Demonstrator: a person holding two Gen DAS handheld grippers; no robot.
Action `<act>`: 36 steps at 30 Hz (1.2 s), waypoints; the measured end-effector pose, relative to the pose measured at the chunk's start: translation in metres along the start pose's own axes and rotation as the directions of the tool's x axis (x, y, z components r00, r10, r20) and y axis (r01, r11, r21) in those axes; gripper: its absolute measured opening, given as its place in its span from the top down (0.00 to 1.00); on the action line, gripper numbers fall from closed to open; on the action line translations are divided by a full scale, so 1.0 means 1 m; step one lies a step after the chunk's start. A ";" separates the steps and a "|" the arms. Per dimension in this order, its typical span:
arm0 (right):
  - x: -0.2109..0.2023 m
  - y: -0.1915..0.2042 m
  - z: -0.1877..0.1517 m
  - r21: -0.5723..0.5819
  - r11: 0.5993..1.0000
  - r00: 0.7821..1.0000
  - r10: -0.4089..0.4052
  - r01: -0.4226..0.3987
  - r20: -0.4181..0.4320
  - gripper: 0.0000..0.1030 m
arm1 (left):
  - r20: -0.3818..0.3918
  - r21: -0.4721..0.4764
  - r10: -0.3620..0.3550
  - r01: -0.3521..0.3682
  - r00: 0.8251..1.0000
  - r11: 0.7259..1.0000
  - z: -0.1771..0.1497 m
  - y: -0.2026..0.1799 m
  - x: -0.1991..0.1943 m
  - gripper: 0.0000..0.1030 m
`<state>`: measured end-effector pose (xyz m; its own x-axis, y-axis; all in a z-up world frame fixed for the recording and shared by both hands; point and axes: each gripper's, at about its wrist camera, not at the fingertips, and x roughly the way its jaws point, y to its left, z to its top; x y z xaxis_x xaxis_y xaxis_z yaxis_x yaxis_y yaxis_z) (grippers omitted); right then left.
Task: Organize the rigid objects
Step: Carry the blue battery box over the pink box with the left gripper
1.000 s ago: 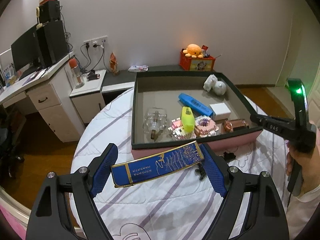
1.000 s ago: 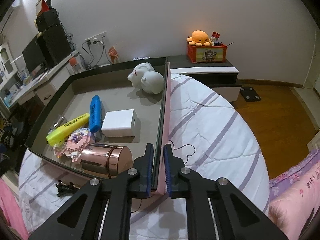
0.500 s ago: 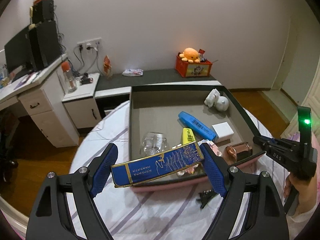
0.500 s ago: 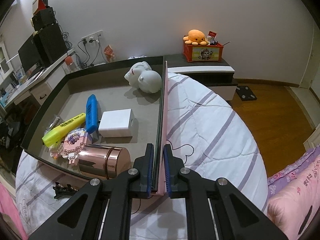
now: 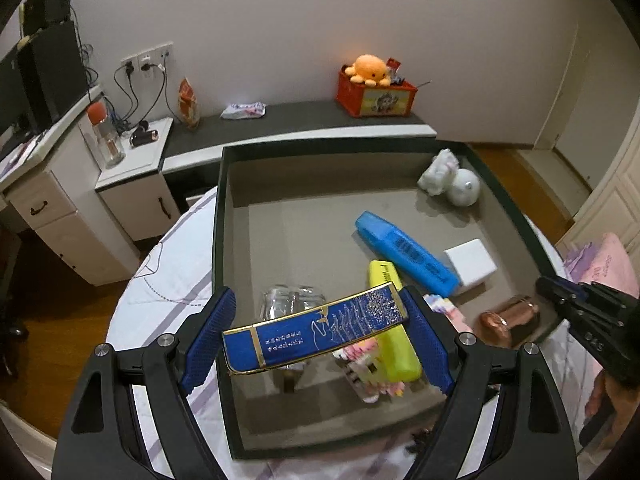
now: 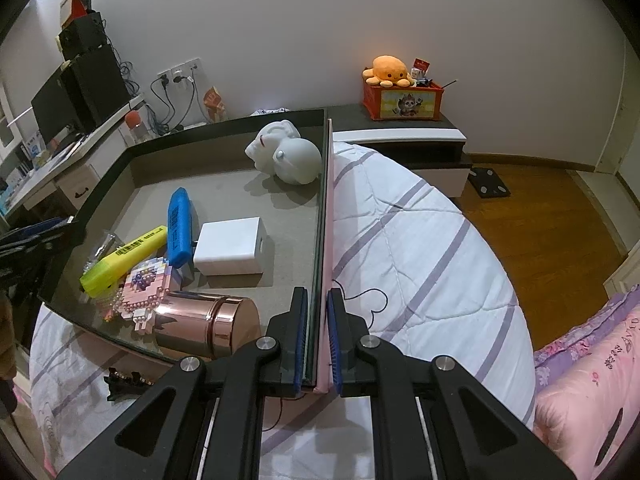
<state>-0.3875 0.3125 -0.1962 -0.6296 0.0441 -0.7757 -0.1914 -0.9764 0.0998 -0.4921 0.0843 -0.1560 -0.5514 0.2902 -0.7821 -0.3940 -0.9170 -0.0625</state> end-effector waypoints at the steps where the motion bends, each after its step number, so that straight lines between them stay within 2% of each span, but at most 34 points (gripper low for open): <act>1: 0.001 0.000 0.000 -0.001 1.000 1.000 -0.003 0.003 -0.001 0.91 | -0.009 0.001 0.004 -0.004 1.000 1.000 0.001 0.001 0.005 0.18; 9: 0.014 0.001 0.010 -0.026 0.999 0.999 -0.019 0.018 -0.028 0.91 | -0.063 0.019 -0.005 0.006 0.998 1.000 0.022 0.005 0.029 0.18; 13: 0.017 0.002 0.019 -0.040 0.999 0.999 -0.020 0.018 -0.032 0.91 | -0.079 0.052 0.020 -0.016 0.997 0.999 0.027 0.001 0.039 0.18; 21: 0.036 0.006 0.049 -0.093 0.996 0.997 -0.025 0.018 -0.073 0.91 | -0.104 0.065 0.020 -0.014 0.994 0.998 0.031 -0.002 0.052 0.18; 27: 0.050 0.008 0.064 -0.115 0.993 0.995 -0.030 0.018 -0.100 0.91 | -0.117 0.083 0.033 -0.023 0.993 0.996 0.034 -0.004 0.055 0.18; 36: 0.053 0.006 0.067 -0.121 0.993 0.993 -0.024 0.010 -0.114 0.91 | -0.127 0.098 0.048 -0.035 0.991 0.995 0.038 -0.008 0.058 0.18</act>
<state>-0.4727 0.3229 -0.1948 -0.5349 0.0429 -0.8438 -0.1052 -0.9943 0.0161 -0.5493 0.1191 -0.1772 -0.4713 0.2091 -0.8568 -0.4442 -0.8955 0.0259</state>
